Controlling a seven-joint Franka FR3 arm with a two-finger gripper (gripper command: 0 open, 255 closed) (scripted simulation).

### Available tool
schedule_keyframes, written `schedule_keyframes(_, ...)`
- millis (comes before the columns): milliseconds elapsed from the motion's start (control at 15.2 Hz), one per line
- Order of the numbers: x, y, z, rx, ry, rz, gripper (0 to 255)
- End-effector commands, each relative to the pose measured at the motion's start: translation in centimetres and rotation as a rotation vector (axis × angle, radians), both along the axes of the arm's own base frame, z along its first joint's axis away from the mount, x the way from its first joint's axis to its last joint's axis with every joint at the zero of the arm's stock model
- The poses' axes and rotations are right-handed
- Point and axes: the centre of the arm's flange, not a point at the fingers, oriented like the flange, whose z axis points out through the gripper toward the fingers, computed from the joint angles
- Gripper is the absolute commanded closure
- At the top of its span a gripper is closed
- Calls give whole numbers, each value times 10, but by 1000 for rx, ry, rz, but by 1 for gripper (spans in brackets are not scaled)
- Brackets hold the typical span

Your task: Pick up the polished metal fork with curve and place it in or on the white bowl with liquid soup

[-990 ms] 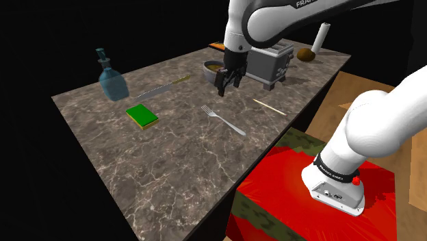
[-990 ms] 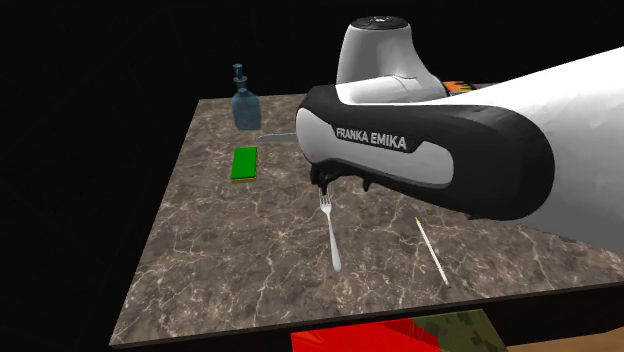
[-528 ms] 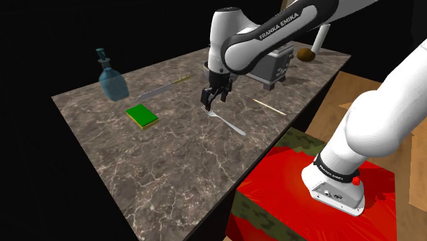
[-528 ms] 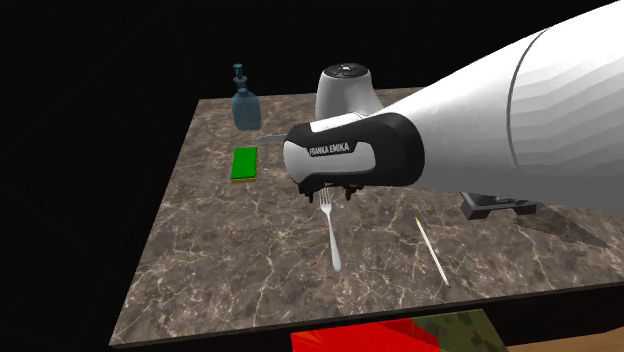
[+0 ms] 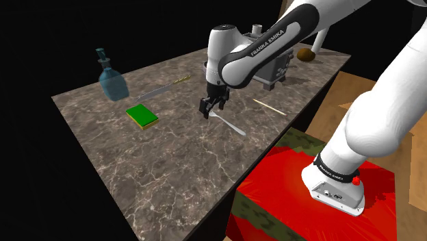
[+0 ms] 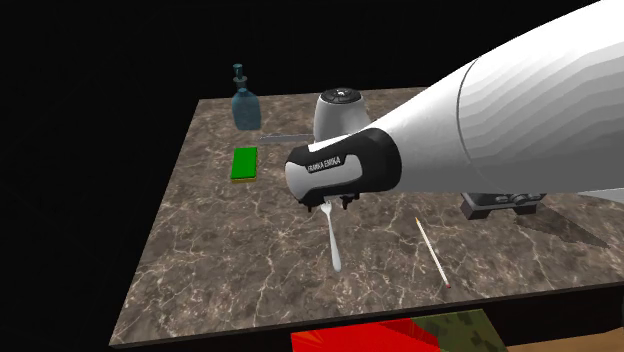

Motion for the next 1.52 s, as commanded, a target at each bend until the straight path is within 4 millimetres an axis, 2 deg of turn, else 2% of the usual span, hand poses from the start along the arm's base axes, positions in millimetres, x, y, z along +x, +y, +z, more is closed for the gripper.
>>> schedule_keyframes(0, 0, 0, -3, 0, 0, 0, 0)
schedule_keyframes(396, 0, 0, -3, 0, 0, 0, 0)
schedule_keyframes(462, 0, 0, -3, 0, 0, 0, 255)
schedule_keyframes(1056, 0, 0, -3, 0, 0, 0, 255)
schedule_keyframes(1452, 0, 0, 29, 0, 0, 0, 255)
